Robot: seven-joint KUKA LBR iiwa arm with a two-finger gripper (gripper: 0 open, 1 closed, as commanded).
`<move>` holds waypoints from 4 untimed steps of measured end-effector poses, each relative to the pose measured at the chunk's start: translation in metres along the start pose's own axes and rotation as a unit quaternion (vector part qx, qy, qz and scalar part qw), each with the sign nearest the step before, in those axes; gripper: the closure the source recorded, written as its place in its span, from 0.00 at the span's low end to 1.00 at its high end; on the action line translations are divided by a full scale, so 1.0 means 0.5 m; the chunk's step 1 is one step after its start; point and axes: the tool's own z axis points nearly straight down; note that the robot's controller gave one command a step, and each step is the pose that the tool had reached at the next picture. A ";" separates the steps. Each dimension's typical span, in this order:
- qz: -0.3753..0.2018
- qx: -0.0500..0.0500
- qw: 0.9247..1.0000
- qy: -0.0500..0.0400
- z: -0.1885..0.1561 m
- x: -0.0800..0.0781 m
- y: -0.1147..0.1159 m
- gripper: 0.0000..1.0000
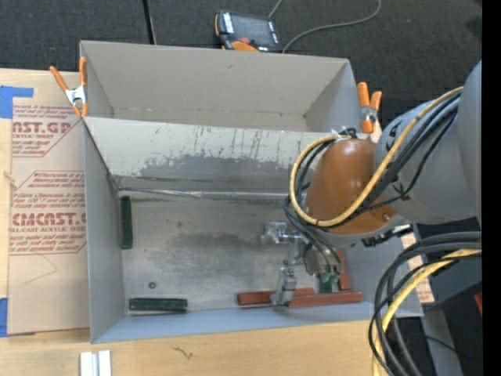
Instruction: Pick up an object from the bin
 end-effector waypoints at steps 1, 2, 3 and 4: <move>-0.015 0.002 1.000 -0.004 0.050 0.016 -0.048 0.00; -0.025 0.002 1.000 -0.004 0.051 0.012 -0.019 0.00; -0.027 0.002 1.000 -0.001 0.052 0.005 -0.033 0.00; -0.052 0.002 0.999 -0.003 0.052 0.010 0.034 0.00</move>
Offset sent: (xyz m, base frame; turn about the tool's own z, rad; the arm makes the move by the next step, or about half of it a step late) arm -0.0097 -0.0247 -0.0246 -0.0326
